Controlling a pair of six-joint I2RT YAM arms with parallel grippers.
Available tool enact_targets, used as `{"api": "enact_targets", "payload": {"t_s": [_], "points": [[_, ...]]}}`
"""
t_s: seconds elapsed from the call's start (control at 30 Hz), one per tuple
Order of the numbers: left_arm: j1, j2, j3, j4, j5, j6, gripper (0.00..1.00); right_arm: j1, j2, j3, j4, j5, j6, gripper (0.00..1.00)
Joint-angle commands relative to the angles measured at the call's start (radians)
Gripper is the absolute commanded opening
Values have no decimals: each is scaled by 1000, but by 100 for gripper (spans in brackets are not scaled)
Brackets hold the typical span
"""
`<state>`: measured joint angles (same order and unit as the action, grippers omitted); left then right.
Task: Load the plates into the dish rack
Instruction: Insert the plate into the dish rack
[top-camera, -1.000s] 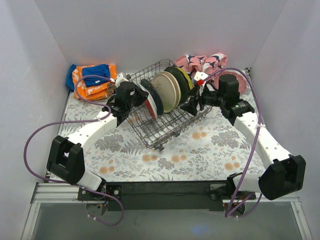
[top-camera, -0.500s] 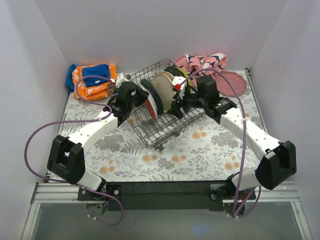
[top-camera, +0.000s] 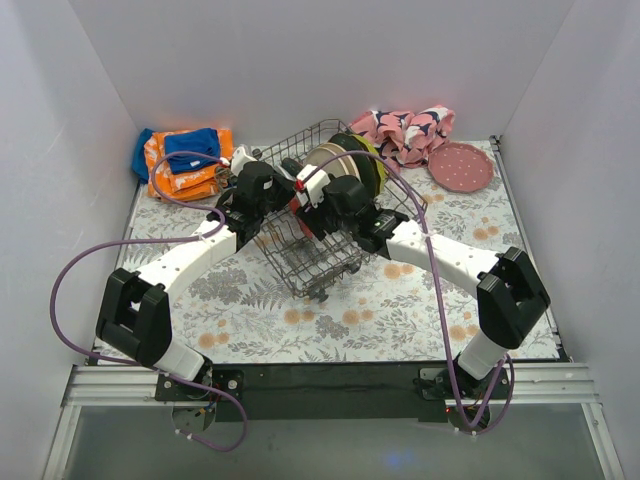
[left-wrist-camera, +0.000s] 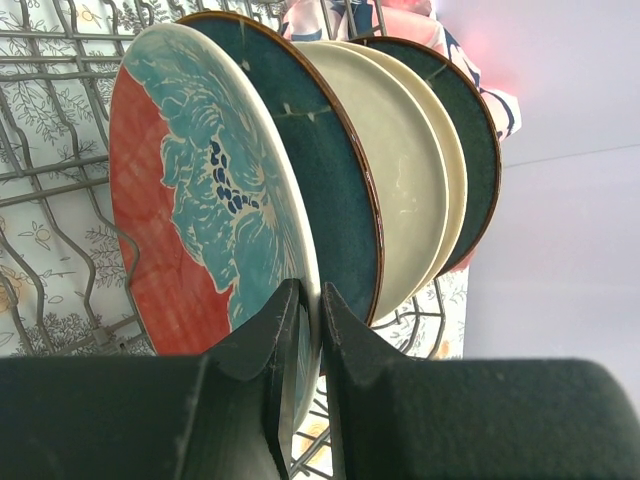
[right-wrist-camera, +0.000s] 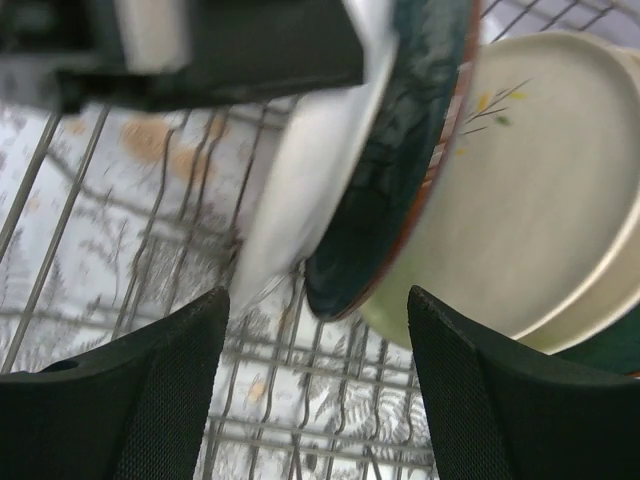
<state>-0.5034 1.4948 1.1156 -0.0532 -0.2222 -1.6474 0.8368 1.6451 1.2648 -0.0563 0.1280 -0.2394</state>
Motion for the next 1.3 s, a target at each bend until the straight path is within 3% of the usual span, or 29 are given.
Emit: {"api": "enact_targets", "payload": {"t_s": [0.0, 0.3, 0.67, 0.93, 1.27], "points": [[2, -31, 43, 73, 9, -41, 0, 19, -24, -37, 228, 168, 75, 75], [11, -39, 7, 87, 30, -98, 0, 71, 13, -85, 315, 211, 72, 70], [23, -54, -13, 93, 53, -117, 0, 107, -54, -116, 345, 229, 61, 70], [23, -74, -16, 88, 66, -140, 0, 124, 77, -51, 351, 418, 97, 72], [23, -111, -57, 81, 57, -170, 0, 122, 119, -50, 394, 496, 83, 65]]}}
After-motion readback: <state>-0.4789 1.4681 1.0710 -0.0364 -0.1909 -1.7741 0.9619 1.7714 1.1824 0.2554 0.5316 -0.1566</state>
